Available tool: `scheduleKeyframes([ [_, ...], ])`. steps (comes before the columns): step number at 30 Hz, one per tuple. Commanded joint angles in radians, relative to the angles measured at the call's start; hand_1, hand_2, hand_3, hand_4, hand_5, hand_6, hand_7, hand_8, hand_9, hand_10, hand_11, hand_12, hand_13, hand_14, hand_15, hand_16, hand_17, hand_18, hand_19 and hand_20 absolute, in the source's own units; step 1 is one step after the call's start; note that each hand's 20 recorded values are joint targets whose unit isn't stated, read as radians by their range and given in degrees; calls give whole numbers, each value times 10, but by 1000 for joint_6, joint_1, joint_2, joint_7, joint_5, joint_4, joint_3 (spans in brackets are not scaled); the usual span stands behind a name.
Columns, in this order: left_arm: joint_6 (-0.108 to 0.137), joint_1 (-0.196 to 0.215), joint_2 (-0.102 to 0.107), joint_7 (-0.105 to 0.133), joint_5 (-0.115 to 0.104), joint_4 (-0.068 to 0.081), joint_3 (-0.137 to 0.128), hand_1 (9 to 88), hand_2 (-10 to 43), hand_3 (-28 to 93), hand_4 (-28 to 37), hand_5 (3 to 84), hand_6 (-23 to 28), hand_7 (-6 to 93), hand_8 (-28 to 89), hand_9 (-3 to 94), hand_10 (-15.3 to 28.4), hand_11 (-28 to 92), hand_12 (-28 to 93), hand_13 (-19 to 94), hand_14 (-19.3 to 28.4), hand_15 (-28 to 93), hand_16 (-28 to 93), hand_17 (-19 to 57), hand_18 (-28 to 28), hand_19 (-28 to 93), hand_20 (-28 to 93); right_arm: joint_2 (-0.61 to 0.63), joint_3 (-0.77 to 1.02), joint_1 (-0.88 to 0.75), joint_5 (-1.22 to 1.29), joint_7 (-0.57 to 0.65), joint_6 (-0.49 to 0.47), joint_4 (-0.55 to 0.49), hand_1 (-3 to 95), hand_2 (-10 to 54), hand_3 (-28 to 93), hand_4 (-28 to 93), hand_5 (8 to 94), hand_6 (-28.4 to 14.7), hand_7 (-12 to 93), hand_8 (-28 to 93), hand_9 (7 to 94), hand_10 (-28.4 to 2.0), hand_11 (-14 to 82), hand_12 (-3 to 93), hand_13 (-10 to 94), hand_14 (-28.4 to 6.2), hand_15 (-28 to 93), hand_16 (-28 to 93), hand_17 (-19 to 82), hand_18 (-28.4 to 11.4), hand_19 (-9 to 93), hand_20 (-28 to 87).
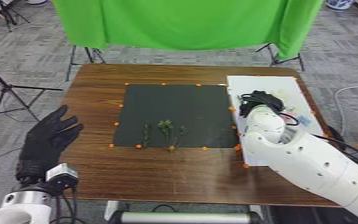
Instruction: Arrange flowers
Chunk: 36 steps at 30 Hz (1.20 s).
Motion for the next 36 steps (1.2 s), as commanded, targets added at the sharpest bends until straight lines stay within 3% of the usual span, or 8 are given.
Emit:
scheduleKeyframes([
  [1,-11,-5,-2,6,-3,9,7,243,75,804,-217,351,90,147,-105,341,203,278,90,253,264,488,-96,-82,230,612,-52,-40,-37,34,-35,-12,27,53,289,-91,834,-265,599,-100,184,-132,599,-228,480,154,625,-160,790,94,327,-284,932,288],
  [15,-25,-22,-1,-12,4,17,7,238,81,801,-229,351,91,147,-105,341,204,280,91,253,265,489,-97,-81,230,612,-52,-46,-99,58,-50,-8,85,133,299,-70,834,-269,644,-85,183,-132,635,-216,477,154,648,-155,784,92,339,-284,932,292],
  [18,-26,-31,1,-5,1,20,12,238,82,802,-229,351,91,147,-105,341,204,279,91,253,265,488,-97,-81,230,612,-53,-60,-104,61,-41,-10,68,149,313,-71,837,-274,660,-69,189,-134,656,-206,473,154,658,-147,778,95,348,-281,932,300],
  [25,-28,-33,-4,-13,4,21,13,237,83,801,-229,351,91,147,-104,341,204,278,91,253,265,488,-97,-81,230,612,-53,-75,-82,29,1,-22,36,163,372,-91,842,-281,728,-43,190,-134,707,-180,459,162,681,-131,762,107,358,-275,932,309],
  [28,-25,-29,-4,-11,6,19,10,238,85,800,-229,351,91,147,-105,341,204,280,91,253,265,489,-97,-81,230,612,-53,-78,-40,-5,0,-24,-46,166,414,-95,811,-283,760,-43,196,-21,741,-161,457,169,705,-124,747,116,368,-273,932,315],
  [36,-20,-20,-8,-10,3,16,9,238,85,800,-229,353,93,147,-105,341,204,279,90,253,265,489,-98,-81,230,612,-53,-79,6,-44,20,-31,-111,162,518,-95,777,-282,864,-27,204,35,862,-126,375,255,790,-103,712,150,401,-274,932,371],
])
